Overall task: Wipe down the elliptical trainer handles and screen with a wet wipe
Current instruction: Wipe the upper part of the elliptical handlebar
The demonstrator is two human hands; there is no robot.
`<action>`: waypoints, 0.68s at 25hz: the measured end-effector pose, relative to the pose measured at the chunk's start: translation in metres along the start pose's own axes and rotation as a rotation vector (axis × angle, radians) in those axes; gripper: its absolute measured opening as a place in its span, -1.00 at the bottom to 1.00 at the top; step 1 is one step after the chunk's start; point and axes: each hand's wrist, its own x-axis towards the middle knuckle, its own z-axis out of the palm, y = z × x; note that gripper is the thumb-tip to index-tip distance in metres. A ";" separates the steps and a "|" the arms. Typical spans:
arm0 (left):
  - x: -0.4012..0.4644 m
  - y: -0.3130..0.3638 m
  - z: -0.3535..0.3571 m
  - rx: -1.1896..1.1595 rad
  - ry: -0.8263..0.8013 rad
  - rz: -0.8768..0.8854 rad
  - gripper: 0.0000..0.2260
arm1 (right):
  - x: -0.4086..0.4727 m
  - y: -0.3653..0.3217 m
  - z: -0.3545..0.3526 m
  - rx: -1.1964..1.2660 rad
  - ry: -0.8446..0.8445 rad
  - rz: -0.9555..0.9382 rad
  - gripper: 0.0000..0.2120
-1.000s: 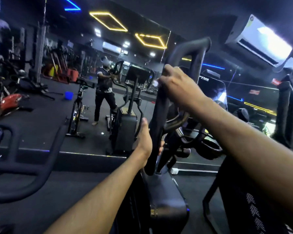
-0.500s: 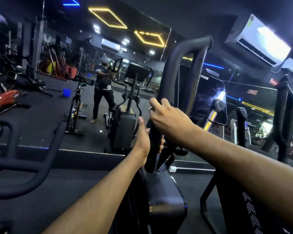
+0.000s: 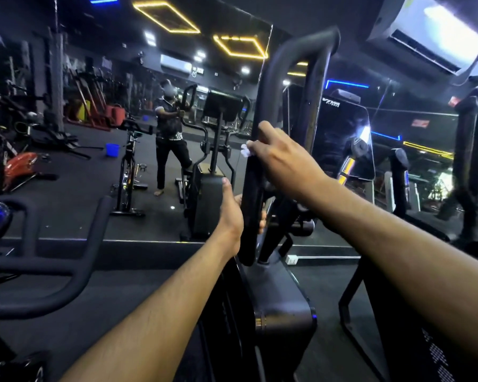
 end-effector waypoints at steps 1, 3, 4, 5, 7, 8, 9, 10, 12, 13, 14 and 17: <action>0.001 -0.001 -0.001 -0.001 0.009 0.010 -0.10 | -0.006 -0.005 0.006 -0.024 0.007 -0.023 -0.86; 0.003 -0.003 -0.004 -0.003 0.026 0.024 -0.10 | -0.022 -0.016 0.012 -0.072 0.043 -0.101 -0.84; 0.003 -0.004 -0.005 -0.014 0.024 0.022 -0.08 | -0.031 -0.022 0.015 -0.102 0.042 -0.128 -0.81; 0.003 -0.006 -0.007 -0.032 0.042 0.015 -0.05 | -0.039 -0.027 0.018 -0.121 0.027 -0.140 -0.80; 0.001 -0.007 -0.010 -0.086 0.082 -0.019 -0.04 | -0.054 -0.038 0.023 -0.136 0.008 -0.141 -0.85; 0.000 -0.008 -0.011 -0.096 0.092 -0.019 -0.07 | -0.060 -0.043 0.027 -0.124 0.006 -0.135 -0.86; 0.001 -0.010 -0.013 -0.087 0.111 0.001 -0.10 | -0.065 -0.046 0.030 -0.103 0.009 -0.133 -0.86; 0.001 -0.009 -0.013 -0.116 0.118 0.013 -0.15 | -0.069 -0.048 0.032 -0.087 0.018 -0.141 -0.85; 0.001 -0.009 -0.013 -0.152 0.158 0.016 -0.18 | -0.075 -0.048 0.035 -0.011 0.020 -0.151 -0.84; 0.002 -0.010 -0.014 -0.130 0.179 0.020 -0.12 | -0.076 -0.046 0.035 0.109 -0.017 -0.146 -0.84; 0.003 -0.011 -0.013 -0.117 0.188 0.029 -0.06 | -0.075 -0.040 0.033 0.248 -0.047 -0.125 -0.84; 0.000 -0.013 -0.007 -0.164 0.217 0.081 -0.10 | -0.070 -0.024 0.033 0.404 0.108 0.024 -0.86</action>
